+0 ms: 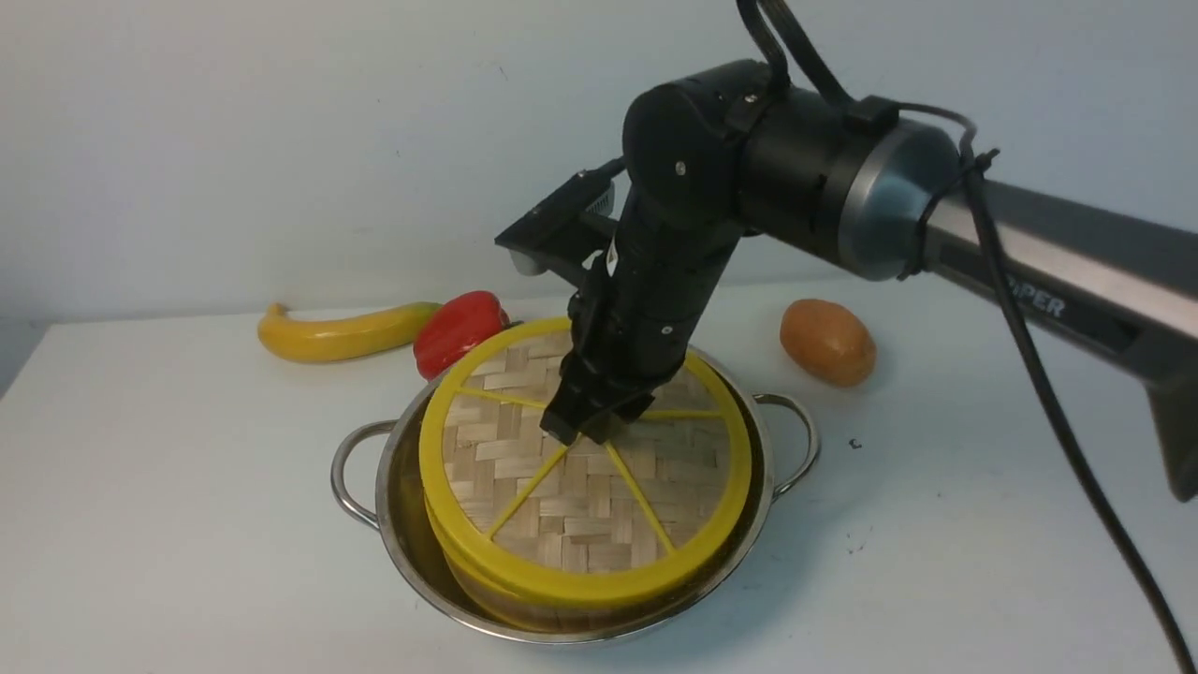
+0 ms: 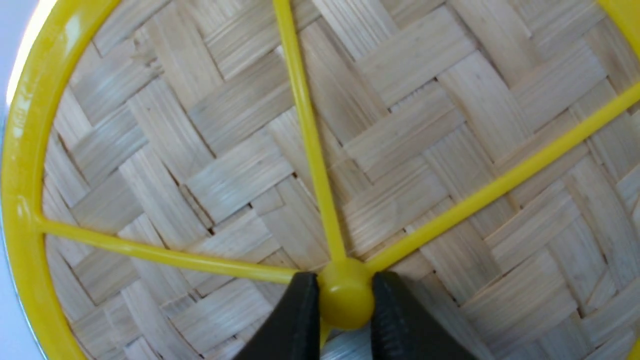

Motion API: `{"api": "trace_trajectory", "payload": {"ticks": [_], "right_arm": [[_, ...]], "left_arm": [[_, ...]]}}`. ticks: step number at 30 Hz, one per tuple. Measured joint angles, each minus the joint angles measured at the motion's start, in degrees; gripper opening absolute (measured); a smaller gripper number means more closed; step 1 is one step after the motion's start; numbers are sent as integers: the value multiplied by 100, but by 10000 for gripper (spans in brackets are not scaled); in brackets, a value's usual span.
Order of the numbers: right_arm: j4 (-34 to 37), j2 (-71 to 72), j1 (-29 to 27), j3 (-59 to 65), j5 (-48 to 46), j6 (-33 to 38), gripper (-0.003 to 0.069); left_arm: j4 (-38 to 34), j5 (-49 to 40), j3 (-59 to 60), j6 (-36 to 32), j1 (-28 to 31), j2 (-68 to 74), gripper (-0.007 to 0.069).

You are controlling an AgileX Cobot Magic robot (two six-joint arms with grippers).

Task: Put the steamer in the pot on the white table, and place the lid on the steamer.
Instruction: 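Place the bamboo steamer lid onto the steamer basket in the pot with the right gripper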

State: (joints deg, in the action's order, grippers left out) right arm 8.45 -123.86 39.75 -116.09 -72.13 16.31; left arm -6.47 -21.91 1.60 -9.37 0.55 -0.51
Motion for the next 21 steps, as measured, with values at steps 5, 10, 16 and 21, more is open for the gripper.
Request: {"api": "trace_trajectory", "payload": {"ticks": [5, 10, 16, 21], "right_arm": [[19, 0, 37, -323, 20, 24, 116], [47, -60, 68, -348, 25, 12, 116], [-195, -38, 68, -348, 26, -17, 116], [-395, 295, 81, -348, 8, -224, 116]], "left_arm": [[0, 0, 0, 0, 0, 0, 218], [0, 0, 0, 0, 0, 0, 218], [0, 0, 0, 0, 0, 0, 218], [0, 0, 0, 0, 0, 0, 218]]}}
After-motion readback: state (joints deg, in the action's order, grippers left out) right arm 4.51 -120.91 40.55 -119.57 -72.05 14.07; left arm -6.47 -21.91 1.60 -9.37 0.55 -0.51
